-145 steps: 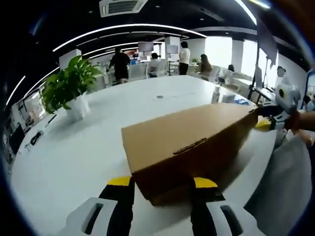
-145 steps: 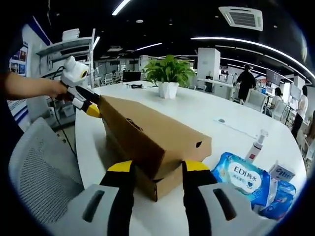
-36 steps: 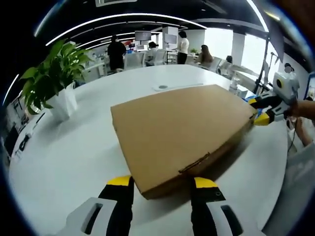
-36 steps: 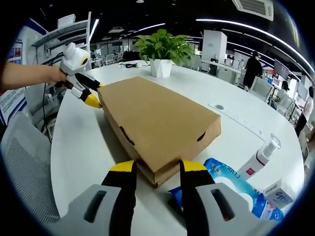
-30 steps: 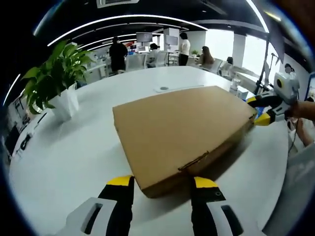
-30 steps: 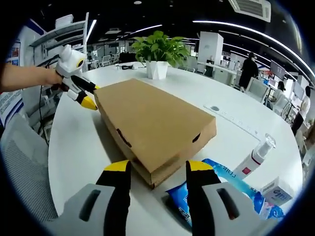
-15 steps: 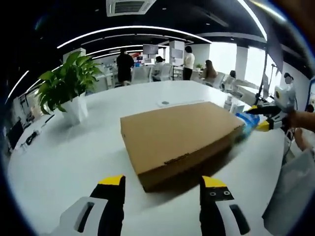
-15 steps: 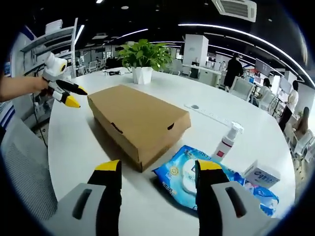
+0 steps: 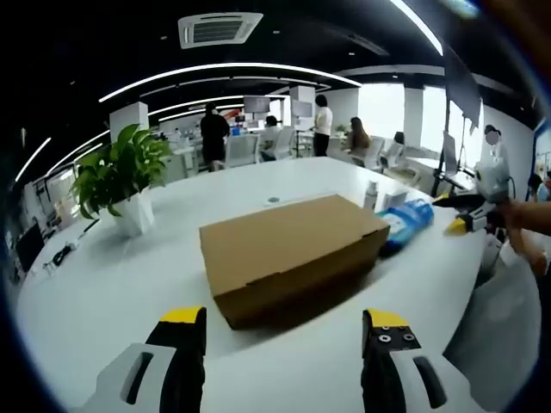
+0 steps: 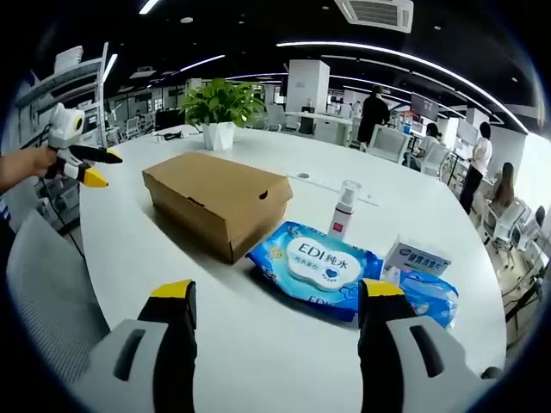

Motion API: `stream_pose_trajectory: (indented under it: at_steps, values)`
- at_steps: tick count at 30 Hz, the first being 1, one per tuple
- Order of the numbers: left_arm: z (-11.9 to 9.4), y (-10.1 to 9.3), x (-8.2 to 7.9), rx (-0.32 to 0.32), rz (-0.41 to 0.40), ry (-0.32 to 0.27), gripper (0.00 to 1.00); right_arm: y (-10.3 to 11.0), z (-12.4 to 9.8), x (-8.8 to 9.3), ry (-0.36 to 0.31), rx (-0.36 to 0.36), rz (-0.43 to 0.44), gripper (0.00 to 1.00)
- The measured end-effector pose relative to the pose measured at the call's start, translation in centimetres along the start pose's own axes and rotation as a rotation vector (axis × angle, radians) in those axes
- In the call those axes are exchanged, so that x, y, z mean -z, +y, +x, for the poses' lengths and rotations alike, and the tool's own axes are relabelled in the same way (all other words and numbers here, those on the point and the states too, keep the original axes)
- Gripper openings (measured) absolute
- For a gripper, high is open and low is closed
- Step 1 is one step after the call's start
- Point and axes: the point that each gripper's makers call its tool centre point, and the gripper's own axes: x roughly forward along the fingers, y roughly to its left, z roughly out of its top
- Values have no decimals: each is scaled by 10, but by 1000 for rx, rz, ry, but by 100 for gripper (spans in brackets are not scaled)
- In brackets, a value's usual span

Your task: Operate the shoe box by opening the lid, removing the specified soft item, and placing it in the target area until the item is outside and the box remains undamaged.

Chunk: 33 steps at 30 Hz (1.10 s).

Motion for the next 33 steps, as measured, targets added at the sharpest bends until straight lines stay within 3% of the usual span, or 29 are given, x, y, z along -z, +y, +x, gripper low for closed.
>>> stream_pose_trajectory:
  at_steps: [4,6,10,15,22,33]
  values:
    - [-11,-10,-3,1,15,-22,78,-4,-17,0,-8,31,5,78]
    - [-22,-27,-3,11,19,-25,80,-4,-26,1,-16,38,16,80]
    - [-26,-35,0,21,34,-20,83,-2,-42,9,-5,54,9,83]
    - [-37,-45,2,29,24,-33,94,2,-59,15,-8,68,27,89]
    - [-47,-48,5,25,-6,-64,99,-2,-74,21,-22,99,74,96]
    - [-55,-46,7,0,-9,-74,100,7,-84,17,-38,102,68,96]
